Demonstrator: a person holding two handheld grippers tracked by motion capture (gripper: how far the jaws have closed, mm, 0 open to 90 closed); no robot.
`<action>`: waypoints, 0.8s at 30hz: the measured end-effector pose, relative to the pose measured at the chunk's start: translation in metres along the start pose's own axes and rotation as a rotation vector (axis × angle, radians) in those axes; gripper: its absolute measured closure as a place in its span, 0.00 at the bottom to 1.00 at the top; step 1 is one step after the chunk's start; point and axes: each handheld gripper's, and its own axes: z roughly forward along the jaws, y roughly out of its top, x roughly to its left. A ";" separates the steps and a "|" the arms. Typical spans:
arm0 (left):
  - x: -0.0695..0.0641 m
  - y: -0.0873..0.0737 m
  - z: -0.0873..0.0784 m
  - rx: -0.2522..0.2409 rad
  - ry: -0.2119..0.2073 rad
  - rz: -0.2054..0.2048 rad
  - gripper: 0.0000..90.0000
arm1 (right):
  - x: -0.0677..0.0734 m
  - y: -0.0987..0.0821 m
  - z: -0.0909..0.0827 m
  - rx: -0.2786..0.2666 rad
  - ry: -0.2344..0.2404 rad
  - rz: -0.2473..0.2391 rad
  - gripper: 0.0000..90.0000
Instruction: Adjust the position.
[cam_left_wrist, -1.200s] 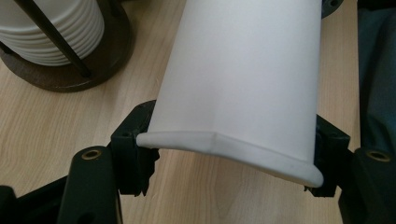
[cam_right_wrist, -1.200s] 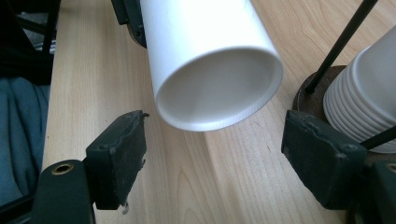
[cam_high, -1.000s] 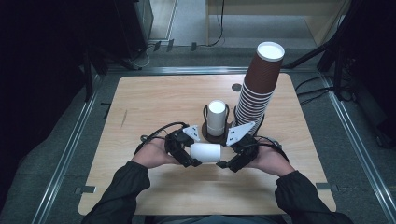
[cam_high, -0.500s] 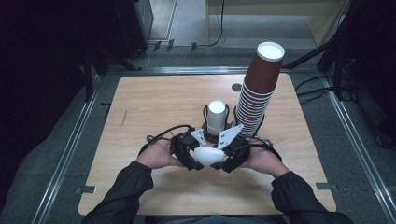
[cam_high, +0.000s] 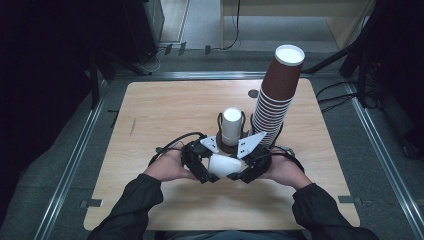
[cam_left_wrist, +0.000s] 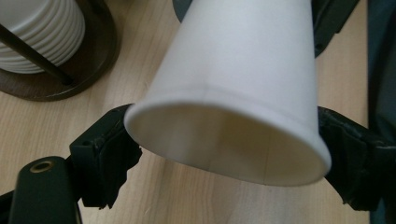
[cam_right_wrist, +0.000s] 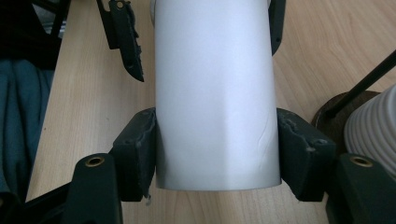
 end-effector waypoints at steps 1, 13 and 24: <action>0.000 -0.001 -0.001 -0.010 -0.002 0.000 0.14 | 0.000 -0.001 -0.001 -0.010 0.000 0.005 0.40; 0.003 -0.011 -0.015 -0.165 -0.025 -0.052 0.15 | -0.001 -0.009 -0.016 -0.124 0.006 0.037 0.40; -0.001 -0.012 -0.020 -0.286 -0.066 -0.067 0.15 | 0.002 -0.014 -0.022 -0.224 0.052 0.055 0.40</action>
